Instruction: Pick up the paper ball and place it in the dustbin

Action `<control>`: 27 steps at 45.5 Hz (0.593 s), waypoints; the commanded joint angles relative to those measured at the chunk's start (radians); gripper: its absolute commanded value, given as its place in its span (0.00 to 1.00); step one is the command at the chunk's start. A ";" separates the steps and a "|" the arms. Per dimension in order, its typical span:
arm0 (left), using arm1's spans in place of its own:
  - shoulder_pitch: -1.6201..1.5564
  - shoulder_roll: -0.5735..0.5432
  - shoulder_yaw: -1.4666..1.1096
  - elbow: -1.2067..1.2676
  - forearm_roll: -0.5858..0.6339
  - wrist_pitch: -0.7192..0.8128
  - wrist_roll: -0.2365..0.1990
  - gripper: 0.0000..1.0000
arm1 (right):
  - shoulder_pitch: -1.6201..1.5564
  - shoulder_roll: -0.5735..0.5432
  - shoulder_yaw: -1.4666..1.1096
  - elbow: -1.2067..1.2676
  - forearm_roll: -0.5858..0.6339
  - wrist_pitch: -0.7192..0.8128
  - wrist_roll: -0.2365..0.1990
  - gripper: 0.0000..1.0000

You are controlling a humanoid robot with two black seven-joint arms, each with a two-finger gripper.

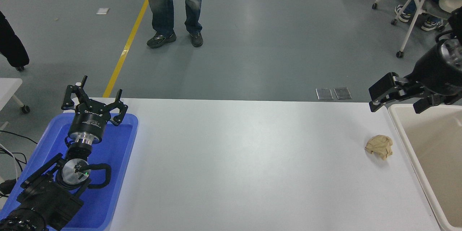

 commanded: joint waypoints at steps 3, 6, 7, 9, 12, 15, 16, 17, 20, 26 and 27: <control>0.000 0.000 0.001 0.000 0.000 0.000 0.000 1.00 | -0.011 0.003 0.000 -0.002 -0.002 0.000 0.000 1.00; 0.000 0.000 0.000 0.000 0.000 0.000 0.000 1.00 | -0.019 0.005 0.000 -0.005 -0.002 0.000 0.000 1.00; 0.000 0.000 0.000 0.000 0.000 0.000 0.000 1.00 | -0.020 0.003 0.000 -0.005 -0.002 0.000 0.000 1.00; 0.000 0.000 0.000 0.000 0.000 0.000 0.000 1.00 | -0.022 0.003 0.000 -0.005 -0.002 0.000 0.000 1.00; 0.000 0.000 0.000 0.000 0.000 0.000 0.000 1.00 | -0.022 0.003 0.000 -0.005 -0.002 0.000 0.000 1.00; 0.001 0.000 0.001 0.000 0.000 0.000 0.000 1.00 | -0.023 0.005 0.002 -0.005 -0.002 0.000 0.000 1.00; 0.000 0.000 0.000 0.000 0.000 0.000 0.000 1.00 | -0.025 0.006 0.002 -0.007 -0.002 0.000 0.000 1.00; 0.000 0.000 0.000 0.000 0.000 0.000 0.000 1.00 | -0.028 0.006 0.003 -0.007 -0.003 0.000 0.000 1.00; 0.000 0.000 0.000 0.000 0.000 0.000 0.000 1.00 | -0.037 0.006 0.009 -0.008 -0.003 0.000 0.000 1.00; 0.000 0.000 0.000 0.000 0.000 0.000 0.000 1.00 | -0.066 0.002 0.023 -0.011 -0.017 0.000 0.000 1.00; 0.000 0.000 0.000 0.000 0.000 0.000 0.000 1.00 | -0.068 0.000 0.023 -0.011 -0.018 0.000 0.000 1.00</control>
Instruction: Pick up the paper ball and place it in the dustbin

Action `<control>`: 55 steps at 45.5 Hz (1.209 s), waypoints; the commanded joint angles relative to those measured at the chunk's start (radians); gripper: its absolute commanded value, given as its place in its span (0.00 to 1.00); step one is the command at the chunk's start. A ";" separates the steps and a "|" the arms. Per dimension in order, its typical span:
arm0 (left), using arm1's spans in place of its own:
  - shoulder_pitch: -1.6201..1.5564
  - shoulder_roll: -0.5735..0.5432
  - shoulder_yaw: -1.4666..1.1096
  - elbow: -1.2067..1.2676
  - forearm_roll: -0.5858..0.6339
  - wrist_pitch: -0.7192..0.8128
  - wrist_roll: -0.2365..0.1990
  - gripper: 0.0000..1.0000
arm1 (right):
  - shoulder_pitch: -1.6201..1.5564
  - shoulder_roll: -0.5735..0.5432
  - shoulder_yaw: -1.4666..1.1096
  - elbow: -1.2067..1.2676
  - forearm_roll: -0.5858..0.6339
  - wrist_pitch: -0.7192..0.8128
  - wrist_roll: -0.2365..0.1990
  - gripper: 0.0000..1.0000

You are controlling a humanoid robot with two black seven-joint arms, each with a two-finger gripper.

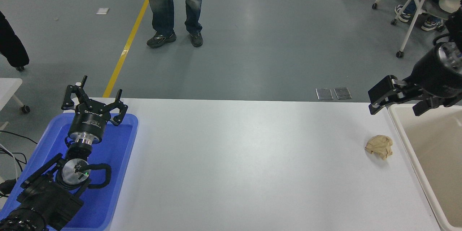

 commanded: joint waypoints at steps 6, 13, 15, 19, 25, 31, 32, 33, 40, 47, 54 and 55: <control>0.001 0.000 0.000 0.000 0.000 0.000 0.000 1.00 | -0.046 -0.005 0.013 -0.011 -0.020 0.000 0.000 1.00; 0.000 0.000 0.000 0.000 0.000 0.000 0.000 1.00 | -0.061 -0.005 0.013 -0.025 -0.020 0.000 0.002 1.00; 0.000 0.000 0.000 0.000 0.000 0.000 0.000 1.00 | -0.064 -0.005 0.011 -0.031 -0.018 0.000 0.002 1.00; 0.000 0.000 0.001 0.000 0.000 0.000 0.000 1.00 | -0.069 -0.006 0.010 -0.048 -0.012 0.000 0.002 1.00; 0.000 0.000 0.000 0.000 0.000 0.000 0.000 1.00 | -0.072 -0.011 0.008 -0.056 0.001 0.000 0.003 1.00; 0.000 0.000 0.000 0.000 0.000 0.000 0.000 1.00 | -0.067 -0.011 0.010 -0.060 0.005 0.000 0.005 1.00; 0.000 0.000 0.000 0.000 0.000 0.000 0.000 1.00 | -0.066 -0.011 0.010 -0.062 0.005 0.000 0.005 1.00; 0.000 0.000 0.000 -0.002 0.000 0.000 0.000 1.00 | -0.064 -0.011 0.008 -0.063 0.005 0.000 0.005 1.00; 0.000 0.000 0.000 0.000 0.000 0.000 0.000 1.00 | -0.061 -0.009 -0.003 -0.103 0.003 0.000 0.005 1.00; 0.000 0.000 0.000 0.000 0.001 0.000 0.000 1.00 | -0.103 -0.011 0.010 -0.195 0.003 0.000 0.005 1.00; 0.000 0.000 0.000 0.000 0.000 0.000 0.000 1.00 | -0.230 -0.011 0.045 -0.350 0.001 0.000 0.005 1.00; 0.000 0.000 0.000 0.000 0.000 0.000 0.000 1.00 | -0.256 -0.011 0.053 -0.373 0.001 0.000 0.005 1.00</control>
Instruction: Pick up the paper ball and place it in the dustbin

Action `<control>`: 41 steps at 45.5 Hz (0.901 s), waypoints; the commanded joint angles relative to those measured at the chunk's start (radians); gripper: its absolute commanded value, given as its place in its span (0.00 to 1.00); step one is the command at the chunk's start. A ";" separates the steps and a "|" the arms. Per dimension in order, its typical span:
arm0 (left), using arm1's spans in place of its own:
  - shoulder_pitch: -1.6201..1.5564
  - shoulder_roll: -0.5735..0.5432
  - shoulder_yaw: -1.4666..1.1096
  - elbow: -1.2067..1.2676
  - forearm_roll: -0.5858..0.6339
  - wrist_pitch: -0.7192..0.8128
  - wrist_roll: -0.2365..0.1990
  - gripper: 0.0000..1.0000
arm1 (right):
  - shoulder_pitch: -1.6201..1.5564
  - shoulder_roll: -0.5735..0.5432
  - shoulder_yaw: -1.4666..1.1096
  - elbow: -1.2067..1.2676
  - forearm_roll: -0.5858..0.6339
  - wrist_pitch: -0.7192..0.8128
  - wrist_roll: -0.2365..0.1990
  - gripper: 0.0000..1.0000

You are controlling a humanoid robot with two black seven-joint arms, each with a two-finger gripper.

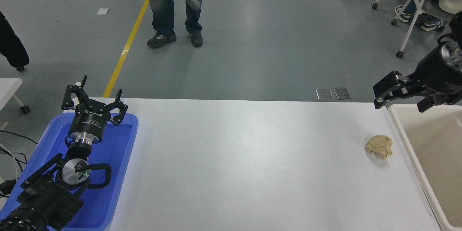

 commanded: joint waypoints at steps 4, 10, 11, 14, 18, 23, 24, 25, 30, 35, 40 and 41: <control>0.000 0.000 0.000 0.000 -0.001 0.000 0.000 1.00 | -0.232 0.000 0.062 -0.259 -0.006 -0.084 -0.001 1.00; 0.000 0.000 0.000 0.000 -0.001 0.000 0.000 1.00 | -0.336 0.001 0.067 -0.295 -0.011 -0.254 0.000 1.00; 0.002 0.000 0.000 0.000 -0.001 0.000 0.000 1.00 | -0.352 0.001 0.067 -0.295 -0.011 -0.283 -0.001 1.00; 0.000 0.000 0.000 0.000 0.001 0.000 0.000 1.00 | -0.408 0.003 0.067 -0.296 -0.011 -0.379 0.000 1.00; 0.000 0.000 0.000 0.000 -0.001 0.000 0.000 1.00 | -0.502 0.006 0.071 -0.318 -0.011 -0.509 0.000 1.00; 0.000 0.000 0.000 0.000 -0.001 0.000 0.000 1.00 | -0.621 0.011 0.110 -0.374 -0.013 -0.630 0.000 1.00; 0.000 0.000 0.000 0.000 -0.001 0.000 0.000 1.00 | -0.646 0.012 0.122 -0.385 -0.013 -0.650 0.002 1.00; 0.000 0.000 0.000 0.000 -0.001 0.000 0.000 1.00 | -0.669 0.014 0.136 -0.397 -0.013 -0.669 0.000 1.00; 0.000 0.000 0.000 0.000 -0.001 0.000 0.000 1.00 | -0.827 0.032 0.240 -0.485 -0.013 -0.781 0.002 1.00; 0.000 0.000 0.000 0.000 -0.001 0.000 0.000 1.00 | -0.967 0.063 0.337 -0.588 -0.013 -0.867 0.005 1.00; 0.000 0.000 0.000 0.000 -0.001 0.000 0.000 1.00 | -1.082 0.101 0.424 -0.687 -0.011 -0.916 0.008 1.00; 0.000 0.000 0.000 0.000 -0.001 0.000 0.000 1.00 | -1.100 0.110 0.442 -0.706 -0.011 -0.922 0.008 1.00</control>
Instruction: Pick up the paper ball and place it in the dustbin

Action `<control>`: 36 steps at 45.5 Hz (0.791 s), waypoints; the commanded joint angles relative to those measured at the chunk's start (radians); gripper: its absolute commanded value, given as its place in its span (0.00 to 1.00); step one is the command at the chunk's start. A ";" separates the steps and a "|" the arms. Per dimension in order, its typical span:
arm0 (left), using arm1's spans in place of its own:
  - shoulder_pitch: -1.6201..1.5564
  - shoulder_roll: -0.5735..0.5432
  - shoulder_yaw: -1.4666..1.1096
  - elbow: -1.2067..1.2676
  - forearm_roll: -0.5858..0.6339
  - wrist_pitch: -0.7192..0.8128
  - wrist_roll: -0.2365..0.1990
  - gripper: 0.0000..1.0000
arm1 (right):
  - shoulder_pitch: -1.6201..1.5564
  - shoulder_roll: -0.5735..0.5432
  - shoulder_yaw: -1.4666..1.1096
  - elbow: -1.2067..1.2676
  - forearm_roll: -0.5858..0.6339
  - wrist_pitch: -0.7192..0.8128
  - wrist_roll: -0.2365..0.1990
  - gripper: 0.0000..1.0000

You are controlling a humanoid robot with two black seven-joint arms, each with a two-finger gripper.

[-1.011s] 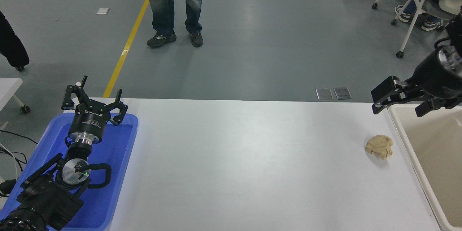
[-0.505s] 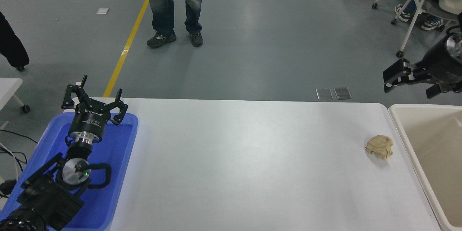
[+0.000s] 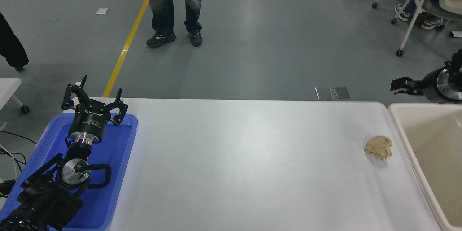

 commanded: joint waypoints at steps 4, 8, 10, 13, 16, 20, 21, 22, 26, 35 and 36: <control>0.000 0.000 0.000 0.000 0.000 0.000 0.000 1.00 | -0.344 0.101 0.245 -0.256 0.001 -0.193 0.008 1.00; 0.000 0.000 0.000 0.000 0.000 0.000 0.000 1.00 | -0.392 0.130 0.284 -0.285 0.001 -0.215 0.008 1.00; 0.001 0.000 0.000 0.000 0.000 0.000 0.000 1.00 | -0.407 0.142 0.293 -0.291 0.001 -0.227 0.009 1.00; 0.000 0.000 0.000 0.000 0.000 0.000 0.000 1.00 | -0.425 0.158 0.294 -0.294 0.001 -0.242 0.009 1.00; 0.000 0.000 0.000 0.000 0.000 0.000 0.000 1.00 | -0.439 0.173 0.294 -0.296 0.001 -0.259 0.009 1.00; 0.000 0.000 0.000 0.000 0.000 0.000 0.000 1.00 | -0.456 0.191 0.294 -0.304 0.001 -0.281 0.009 1.00; 0.000 0.000 0.000 0.000 0.000 0.000 0.000 1.00 | -0.462 0.197 0.294 -0.307 0.001 -0.285 0.009 1.00; 0.000 0.000 0.000 0.000 0.000 0.000 0.001 1.00 | -0.468 0.205 0.294 -0.313 0.001 -0.288 0.009 1.00; 0.000 0.000 0.000 0.000 0.000 0.000 0.000 1.00 | -0.487 0.230 0.294 -0.330 0.009 -0.301 0.009 1.00; 0.000 0.000 0.000 0.000 0.002 0.000 0.000 1.00 | -0.504 0.245 0.304 -0.333 0.012 -0.308 0.009 1.00; 0.000 0.000 0.000 0.000 0.000 0.000 0.000 1.00 | -0.505 0.245 0.304 -0.333 0.012 -0.308 0.009 1.00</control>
